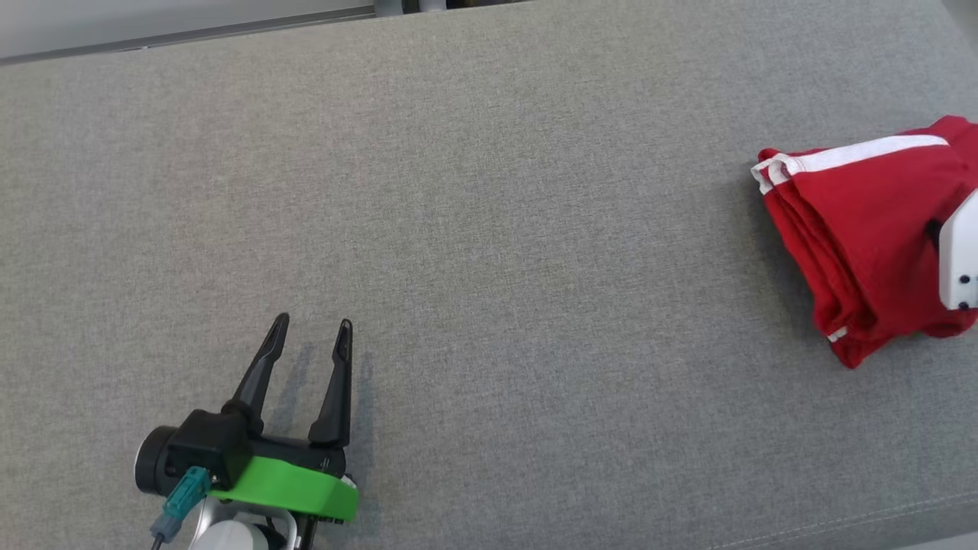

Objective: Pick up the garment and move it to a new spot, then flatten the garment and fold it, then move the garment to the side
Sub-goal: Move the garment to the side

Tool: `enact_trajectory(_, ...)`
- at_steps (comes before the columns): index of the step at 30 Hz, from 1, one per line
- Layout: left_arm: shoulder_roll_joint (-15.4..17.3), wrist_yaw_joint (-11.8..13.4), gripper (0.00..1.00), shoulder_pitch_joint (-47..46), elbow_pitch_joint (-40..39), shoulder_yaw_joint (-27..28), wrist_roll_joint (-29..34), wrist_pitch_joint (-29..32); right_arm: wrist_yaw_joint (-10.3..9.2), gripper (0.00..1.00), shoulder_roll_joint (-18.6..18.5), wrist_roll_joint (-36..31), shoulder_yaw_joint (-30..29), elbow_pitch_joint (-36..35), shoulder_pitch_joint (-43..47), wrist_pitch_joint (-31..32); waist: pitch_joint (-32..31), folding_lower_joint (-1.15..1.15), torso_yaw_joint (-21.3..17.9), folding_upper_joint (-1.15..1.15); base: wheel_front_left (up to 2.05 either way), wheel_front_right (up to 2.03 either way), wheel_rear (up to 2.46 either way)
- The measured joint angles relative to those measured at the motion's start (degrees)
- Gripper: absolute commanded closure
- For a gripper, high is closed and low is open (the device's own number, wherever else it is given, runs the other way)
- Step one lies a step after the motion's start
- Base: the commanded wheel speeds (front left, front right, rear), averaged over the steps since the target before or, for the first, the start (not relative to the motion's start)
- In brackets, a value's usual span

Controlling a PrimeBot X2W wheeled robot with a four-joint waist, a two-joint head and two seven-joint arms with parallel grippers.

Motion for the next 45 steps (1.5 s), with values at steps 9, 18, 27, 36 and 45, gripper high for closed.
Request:
enact_trajectory(9,-0.7,0.0,0.0,2.94,1.04,1.38,0.04,0.0,0.0,0.0,1.36,-0.67,-0.78,-6.03,3.95,-14.06,-3.73,0.0,-0.74,0.0,0.0,0.0,0.0)
enact_trajectory(18,-1.65,0.0,0.0,4.66,1.23,3.7,0.96,0.0,0.0,0.0,3.54,0.98,-4.59,-21.38,15.1,-29.69,-8.7,0.0,0.22,0.0,0.0,0.0,0.0)
enact_trajectory(27,-2.3,1.01,0.0,6.56,5.05,7.08,1.89,0.0,0.0,0.0,12.48,-0.12,-7.69,-24.08,32.0,-47.34,-12.06,0.0,4.52,0.0,0.0,0.0,0.0)
enact_trajectory(36,-2.43,0.94,0.0,6.92,8.62,8.86,4.03,0.0,0.02,0.0,22.35,-7.78,-10.74,-20.46,37.14,-51.85,-14.75,0.0,8.4,0.0,0.0,0.0,0.0)
enact_trajectory(45,-2.46,0.34,0.0,7.66,9.92,8.44,3.53,0.0,0.01,0.0,25.63,-13.71,-12.43,-23.27,41.56,-51.86,-17.26,0.0,9.45,0.0,0.0,0.0,0.0)
